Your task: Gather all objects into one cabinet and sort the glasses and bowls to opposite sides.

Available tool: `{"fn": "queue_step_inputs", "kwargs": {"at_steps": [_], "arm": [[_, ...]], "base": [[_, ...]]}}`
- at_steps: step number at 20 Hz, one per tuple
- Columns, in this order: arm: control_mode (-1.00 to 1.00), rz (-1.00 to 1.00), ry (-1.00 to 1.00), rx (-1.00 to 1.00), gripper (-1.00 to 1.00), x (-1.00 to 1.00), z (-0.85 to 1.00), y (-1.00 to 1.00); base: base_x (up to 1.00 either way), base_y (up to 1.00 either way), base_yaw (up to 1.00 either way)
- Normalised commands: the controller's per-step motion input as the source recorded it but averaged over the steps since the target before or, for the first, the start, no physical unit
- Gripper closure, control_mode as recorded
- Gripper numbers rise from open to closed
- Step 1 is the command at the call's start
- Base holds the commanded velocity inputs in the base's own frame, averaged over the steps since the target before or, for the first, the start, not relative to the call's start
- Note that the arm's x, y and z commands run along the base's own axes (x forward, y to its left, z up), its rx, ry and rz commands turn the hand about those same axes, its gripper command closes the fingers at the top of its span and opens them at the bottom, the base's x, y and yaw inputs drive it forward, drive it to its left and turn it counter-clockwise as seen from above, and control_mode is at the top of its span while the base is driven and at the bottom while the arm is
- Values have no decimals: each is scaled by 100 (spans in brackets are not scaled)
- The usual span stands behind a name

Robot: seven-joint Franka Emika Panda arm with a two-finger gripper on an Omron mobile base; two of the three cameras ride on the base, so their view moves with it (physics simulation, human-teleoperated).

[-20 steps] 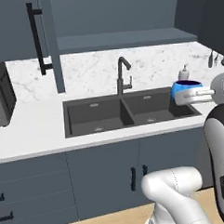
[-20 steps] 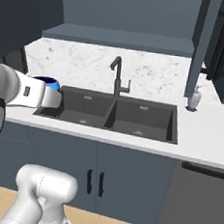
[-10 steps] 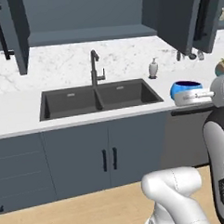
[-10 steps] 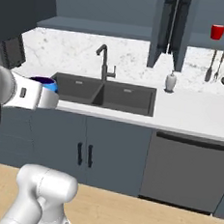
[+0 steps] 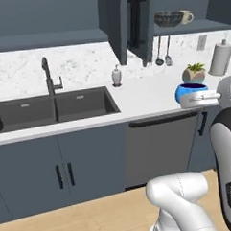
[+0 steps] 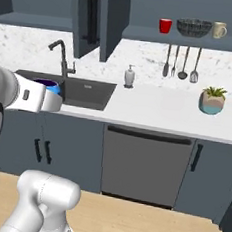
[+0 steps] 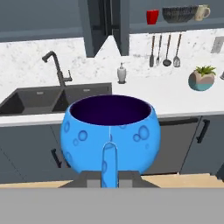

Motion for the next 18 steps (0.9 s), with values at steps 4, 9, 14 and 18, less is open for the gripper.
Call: {"fn": "queue_step_inputs", "kwargs": {"at_steps": [4, 9, 14, 18], "arm": [[100, 0, 0, 0, 100, 0, 0, 0], [100, 0, 0, 0, 100, 0, 0, 0], [100, 0, 0, 0, 100, 0, 0, 0], [100, 0, 0, 0, 100, 0, 0, 0]], "base": [[0, -99, -6], [1, -82, -4], [9, -54, 0], [26, -21, 0]]}}
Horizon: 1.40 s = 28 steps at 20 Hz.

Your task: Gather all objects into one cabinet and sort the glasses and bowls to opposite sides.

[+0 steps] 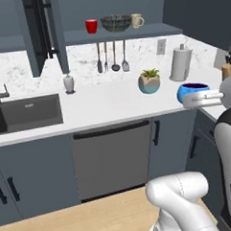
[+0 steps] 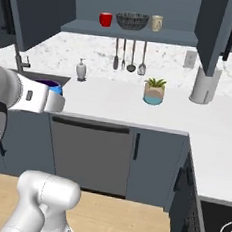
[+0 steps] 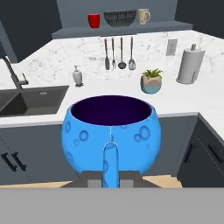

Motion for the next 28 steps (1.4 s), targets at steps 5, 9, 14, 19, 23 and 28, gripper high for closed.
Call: {"fn": "queue_step_inputs", "kwargs": {"at_steps": [5, 9, 14, 19, 23, 28], "arm": [[100, 0, 0, 0, 100, 0, 0, 0], [100, 0, 0, 0, 100, 0, 0, 0], [100, 0, 0, 0, 100, 0, 0, 0], [100, 0, 0, 0, 100, 0, 0, 0], [100, 0, 0, 0, 100, 0, 0, 0], [100, 0, 0, 0, 100, 0, 0, 0]], "base": [[45, -10, 0], [54, -11, 0], [58, -10, 1], [63, -13, 6], [62, -4, 10], [52, 0, 12]]}}
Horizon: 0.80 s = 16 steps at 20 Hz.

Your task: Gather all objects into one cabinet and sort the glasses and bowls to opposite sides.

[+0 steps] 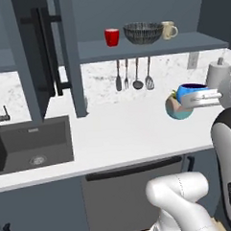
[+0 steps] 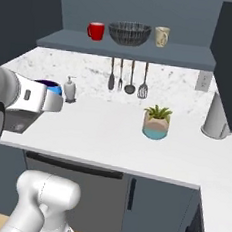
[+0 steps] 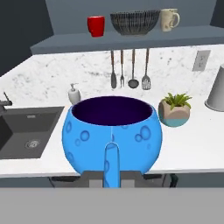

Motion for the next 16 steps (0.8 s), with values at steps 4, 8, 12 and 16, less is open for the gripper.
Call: {"fn": "queue_step_inputs", "kwargs": {"at_steps": [4, 8, 12, 16], "arm": [[100, 0, 0, 0, 100, 0, 0, 0], [100, 0, 0, 0, 100, 0, 0, 0], [100, 0, 0, 0, 100, 0, 0, 0], [100, 0, 0, 0, 100, 0, 0, 0]], "base": [[46, -2, 10], [42, -29, 1], [36, -39, 0], [26, -46, 0]]}}
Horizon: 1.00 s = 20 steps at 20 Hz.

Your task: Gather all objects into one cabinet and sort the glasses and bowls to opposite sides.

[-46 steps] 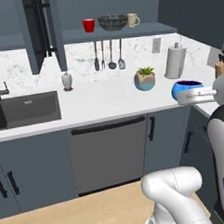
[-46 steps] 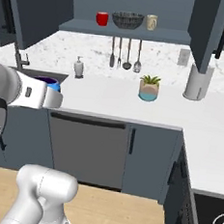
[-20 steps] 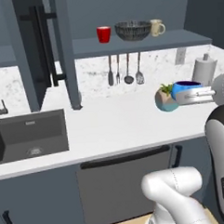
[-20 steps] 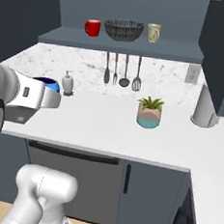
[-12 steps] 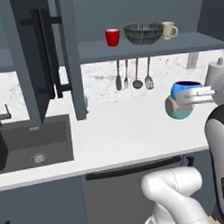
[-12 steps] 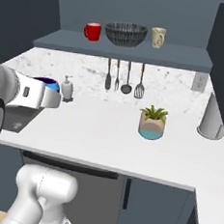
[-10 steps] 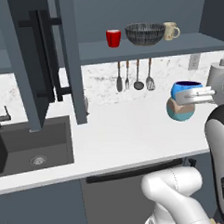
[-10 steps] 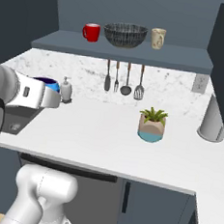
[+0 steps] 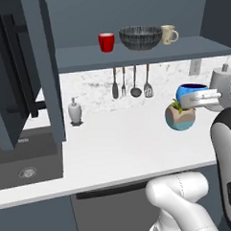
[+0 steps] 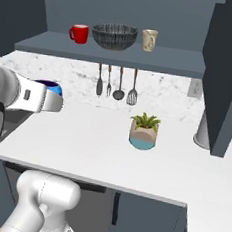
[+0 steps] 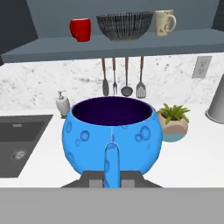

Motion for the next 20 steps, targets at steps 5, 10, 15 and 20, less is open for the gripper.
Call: {"fn": "queue_step_inputs", "kwargs": {"at_steps": [5, 10, 15, 20], "arm": [[100, 0, 0, 0, 100, 0, 0, 0], [100, 0, 0, 0, 100, 0, 0, 0], [100, 0, 0, 0, 100, 0, 0, 0], [100, 0, 0, 0, 100, 0, 0, 0]], "base": [[25, -25, -2], [34, 0, -1], [38, 0, -3], [42, 6, -1]]}}
